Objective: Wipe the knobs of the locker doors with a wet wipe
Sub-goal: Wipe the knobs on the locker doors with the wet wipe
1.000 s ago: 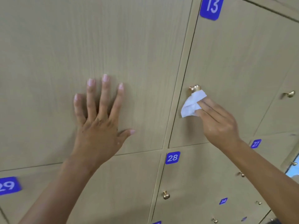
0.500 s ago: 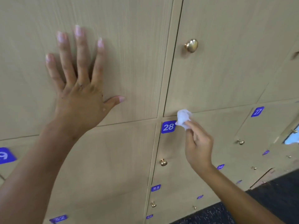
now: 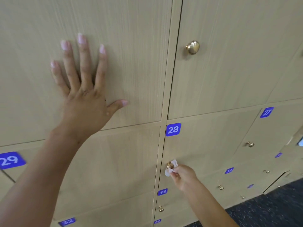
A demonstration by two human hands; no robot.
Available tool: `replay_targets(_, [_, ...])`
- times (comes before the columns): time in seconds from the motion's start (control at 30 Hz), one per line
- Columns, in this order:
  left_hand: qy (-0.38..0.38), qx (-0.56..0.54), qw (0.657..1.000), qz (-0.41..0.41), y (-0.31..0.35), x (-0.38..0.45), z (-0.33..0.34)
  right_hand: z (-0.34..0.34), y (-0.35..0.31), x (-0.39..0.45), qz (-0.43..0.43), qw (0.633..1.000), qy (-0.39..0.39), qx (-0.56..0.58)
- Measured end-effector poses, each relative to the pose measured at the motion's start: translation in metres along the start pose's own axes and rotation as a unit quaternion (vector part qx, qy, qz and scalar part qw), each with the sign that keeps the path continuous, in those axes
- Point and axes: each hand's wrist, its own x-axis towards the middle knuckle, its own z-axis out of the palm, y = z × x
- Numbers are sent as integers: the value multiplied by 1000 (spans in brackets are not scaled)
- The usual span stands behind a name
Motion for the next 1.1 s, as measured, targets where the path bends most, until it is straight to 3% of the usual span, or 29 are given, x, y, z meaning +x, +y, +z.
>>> replay_targets(0.17, [6,5,1000,-2,-1,-1,2,-12,-13,-29,-25,997,-79,10])
replay_targets(0.43, [0,-6,1000,19,-5,-3,-1,0,4,-28,-26,999,-27,-8])
replay_targets(0.63, [-15,-75,995,58,-36,-33,-16,44,19,-82,-68,988,-129,44])
replay_targets(0.73, [-16,-94,994,54,-80,-67,-32,75,65,-125,-41,986,-164,8])
replay_targets(0.93, [-9,-71,997,0,-218,-150,-56,153,225,-183,32,958,-263,-110])
replay_targets(1.1, [-16,-31,998,-55,-315,-179,-63,219,306,-187,44,982,-158,-88])
